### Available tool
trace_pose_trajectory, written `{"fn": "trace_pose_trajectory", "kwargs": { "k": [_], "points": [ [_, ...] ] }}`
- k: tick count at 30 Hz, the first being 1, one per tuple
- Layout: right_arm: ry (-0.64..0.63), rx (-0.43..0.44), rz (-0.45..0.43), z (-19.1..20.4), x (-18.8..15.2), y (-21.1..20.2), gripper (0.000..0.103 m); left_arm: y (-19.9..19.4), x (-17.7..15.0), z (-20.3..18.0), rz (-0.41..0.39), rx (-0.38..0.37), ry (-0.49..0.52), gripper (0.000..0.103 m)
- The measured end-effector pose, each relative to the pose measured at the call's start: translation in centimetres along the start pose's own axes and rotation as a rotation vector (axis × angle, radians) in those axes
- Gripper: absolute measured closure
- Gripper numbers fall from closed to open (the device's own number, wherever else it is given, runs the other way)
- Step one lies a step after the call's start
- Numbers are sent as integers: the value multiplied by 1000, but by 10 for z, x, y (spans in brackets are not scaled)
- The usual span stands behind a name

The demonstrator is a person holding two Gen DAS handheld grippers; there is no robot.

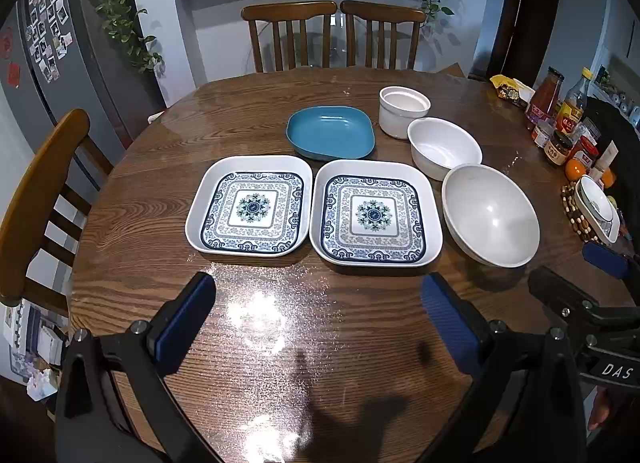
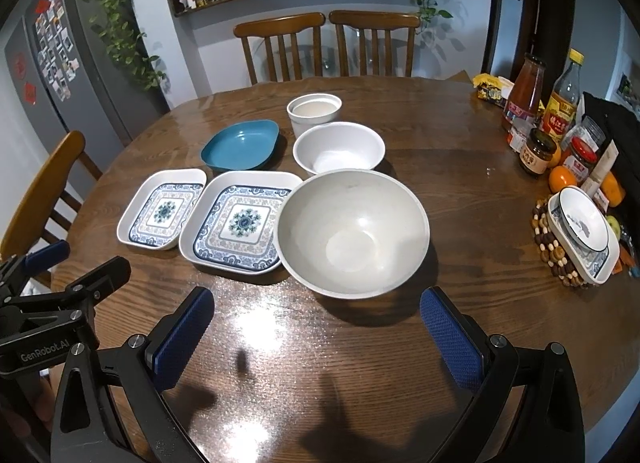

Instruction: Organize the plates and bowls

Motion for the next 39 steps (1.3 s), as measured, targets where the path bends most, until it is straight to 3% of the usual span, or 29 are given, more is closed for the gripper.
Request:
{"fn": "trace_pose_trajectory", "kwargs": {
  "k": [13, 23, 29, 33, 37, 39],
  "points": [
    [-37, 43, 4, 13, 7, 4, 0, 12, -4, 14, 43, -32, -64, 1],
    [-111, 208, 28, 62, 32, 17, 0, 40, -12, 89, 121, 5, -290, 2],
    [-168, 275, 50, 96, 47, 35, 0, 55, -11, 119, 139, 45, -354, 6],
    [-203, 300, 85, 118, 63, 60, 14, 70, -3, 128, 143, 64, -352, 11],
    [-186, 344, 153, 132, 78, 96, 18, 91, 5, 130, 164, 55, -339, 16],
    [-177, 359, 191, 137, 85, 114, 28, 102, 9, 132, 172, 63, -325, 24]
  ]
}}
Point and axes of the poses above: each gripper's, at about its wrist camera, not at the fingertips, and y roughly the way its jaws point, z to its left, x to its top, the point moved 8 cm from there along y, roughly the way its jaws point, and after that the axes turned 7 degrees about x, right-handed, at the moved point
